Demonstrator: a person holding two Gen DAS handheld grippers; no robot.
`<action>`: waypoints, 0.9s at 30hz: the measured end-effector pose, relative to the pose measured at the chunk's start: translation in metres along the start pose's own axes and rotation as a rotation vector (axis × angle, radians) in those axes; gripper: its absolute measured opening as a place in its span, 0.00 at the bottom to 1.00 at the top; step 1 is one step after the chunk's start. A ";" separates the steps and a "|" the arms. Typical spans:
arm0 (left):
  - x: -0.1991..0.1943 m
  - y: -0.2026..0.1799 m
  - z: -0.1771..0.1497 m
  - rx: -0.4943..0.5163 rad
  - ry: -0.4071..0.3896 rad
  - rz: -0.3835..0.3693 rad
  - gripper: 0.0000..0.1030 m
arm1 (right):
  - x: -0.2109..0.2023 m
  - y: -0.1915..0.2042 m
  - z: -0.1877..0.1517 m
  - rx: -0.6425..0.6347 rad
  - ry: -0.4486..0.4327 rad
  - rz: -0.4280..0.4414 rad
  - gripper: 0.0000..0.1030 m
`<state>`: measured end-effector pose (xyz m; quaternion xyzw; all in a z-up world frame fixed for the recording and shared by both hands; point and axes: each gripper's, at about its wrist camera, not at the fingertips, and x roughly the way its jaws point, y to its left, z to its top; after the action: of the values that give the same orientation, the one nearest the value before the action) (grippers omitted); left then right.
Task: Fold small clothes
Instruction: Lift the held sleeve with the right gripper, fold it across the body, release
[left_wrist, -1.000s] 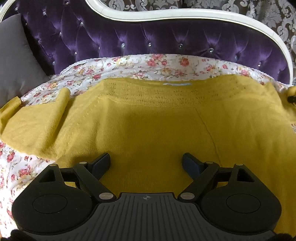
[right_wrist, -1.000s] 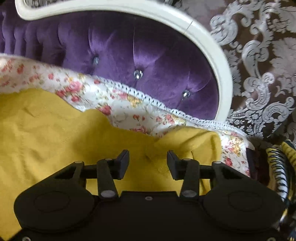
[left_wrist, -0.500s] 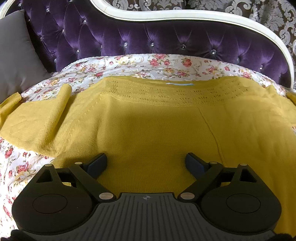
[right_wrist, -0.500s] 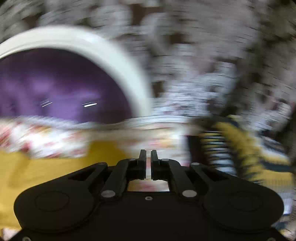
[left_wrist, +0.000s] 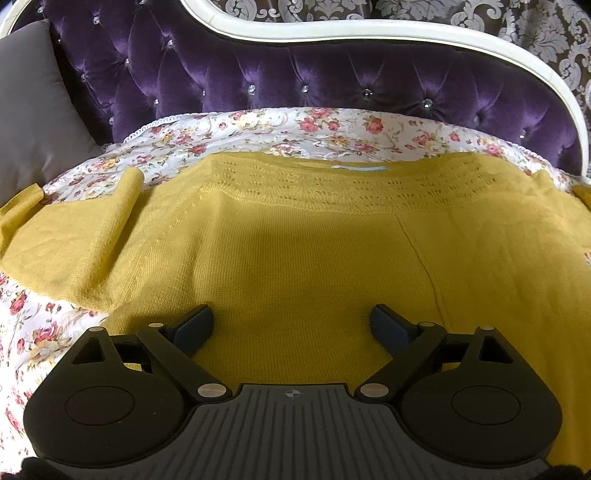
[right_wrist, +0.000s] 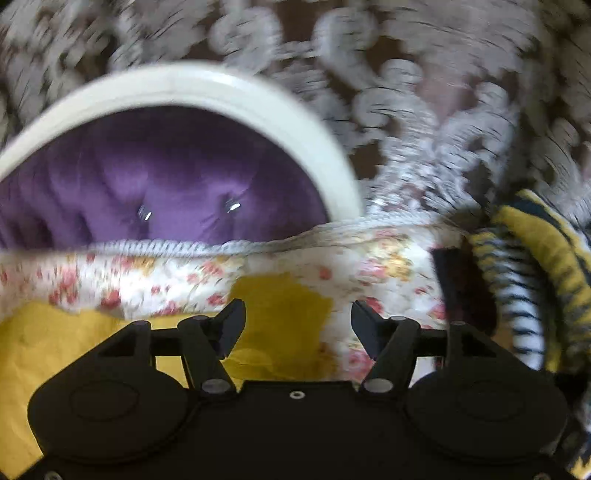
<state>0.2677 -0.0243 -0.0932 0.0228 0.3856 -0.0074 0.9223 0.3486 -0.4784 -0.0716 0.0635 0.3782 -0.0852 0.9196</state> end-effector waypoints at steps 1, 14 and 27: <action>0.000 0.000 0.000 0.000 -0.001 0.000 0.91 | -0.001 0.010 -0.003 -0.051 -0.023 -0.017 0.65; -0.001 -0.001 -0.001 -0.002 -0.006 0.001 0.91 | 0.024 0.094 -0.050 -0.686 -0.068 -0.127 0.53; -0.003 -0.001 0.002 -0.003 0.004 -0.010 0.89 | 0.005 0.004 0.010 -0.126 0.052 0.020 0.07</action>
<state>0.2667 -0.0254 -0.0900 0.0193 0.3877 -0.0114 0.9215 0.3598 -0.4772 -0.0674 0.0115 0.4059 -0.0501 0.9125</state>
